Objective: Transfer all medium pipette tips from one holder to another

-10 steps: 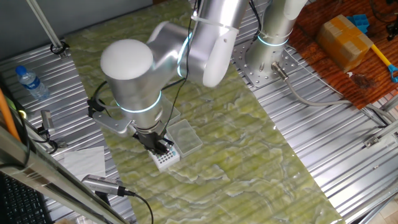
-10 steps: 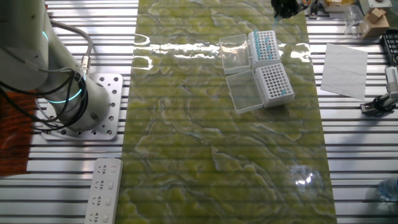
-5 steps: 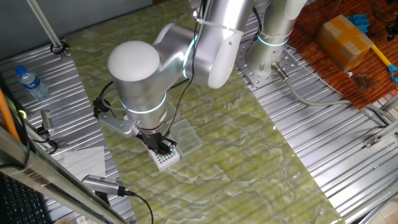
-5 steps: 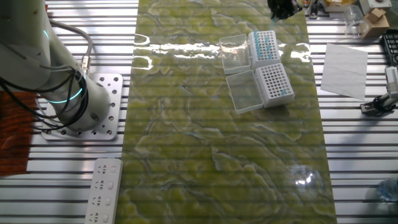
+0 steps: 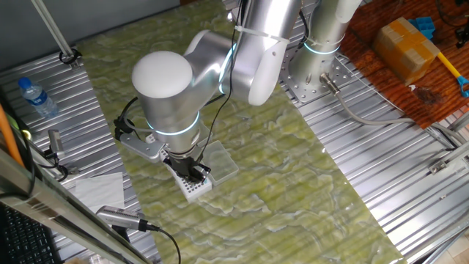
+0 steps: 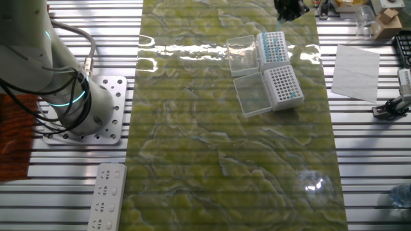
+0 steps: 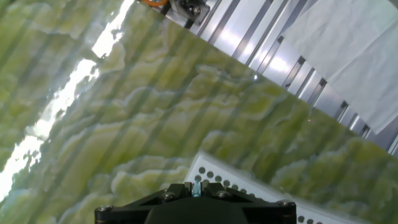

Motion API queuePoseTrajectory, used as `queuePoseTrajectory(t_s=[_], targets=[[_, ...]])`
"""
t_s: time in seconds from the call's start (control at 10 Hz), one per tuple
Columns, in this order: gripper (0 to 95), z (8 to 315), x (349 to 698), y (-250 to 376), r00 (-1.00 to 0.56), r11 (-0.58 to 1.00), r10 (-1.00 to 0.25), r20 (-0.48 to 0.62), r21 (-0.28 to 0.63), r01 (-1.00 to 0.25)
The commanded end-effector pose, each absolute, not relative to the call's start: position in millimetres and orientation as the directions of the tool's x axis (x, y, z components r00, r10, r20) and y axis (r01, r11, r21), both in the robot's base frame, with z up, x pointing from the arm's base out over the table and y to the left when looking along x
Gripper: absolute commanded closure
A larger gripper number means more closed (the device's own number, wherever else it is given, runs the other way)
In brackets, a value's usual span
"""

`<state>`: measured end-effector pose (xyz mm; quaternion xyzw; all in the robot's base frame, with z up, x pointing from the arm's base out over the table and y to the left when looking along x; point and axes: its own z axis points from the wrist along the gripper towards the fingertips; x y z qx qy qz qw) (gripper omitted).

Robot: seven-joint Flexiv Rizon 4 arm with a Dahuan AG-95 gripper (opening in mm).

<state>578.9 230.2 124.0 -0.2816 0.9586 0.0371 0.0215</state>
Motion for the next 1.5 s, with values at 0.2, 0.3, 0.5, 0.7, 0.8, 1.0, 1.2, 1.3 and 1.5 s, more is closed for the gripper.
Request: queuePoseTrajectory(t_s=[0.2, 0.3, 0.5, 0.7, 0.8, 1.0, 1.2, 1.3, 1.5], targets=[[95.0, 122.9, 577.4, 231.1, -0.843, 0.841, -0.535, -0.062, 0.060, -0.538], [95.0, 122.8, 577.0, 231.9, -0.843, 0.841, -0.535, -0.062, 0.060, -0.538], [95.0, 123.4, 576.3, 232.5, -0.843, 0.841, -0.535, -0.062, 0.059, -0.538], [95.0, 124.5, 575.6, 232.7, -0.842, 0.841, -0.535, -0.062, 0.057, -0.539], [95.0, 124.5, 575.6, 232.7, -0.842, 0.841, -0.535, -0.062, 0.057, -0.539], [95.0, 125.7, 573.8, 232.0, -0.841, 0.839, -0.539, -0.060, 0.054, -0.541], [95.0, 124.9, 573.0, 230.9, -0.840, 0.838, -0.540, -0.059, 0.053, -0.543], [95.0, 123.9, 572.0, 229.5, -0.838, 0.837, -0.542, -0.060, 0.053, -0.545], [95.0, 122.2, 570.3, 227.8, -0.836, 0.835, -0.545, -0.063, 0.052, -0.548]])
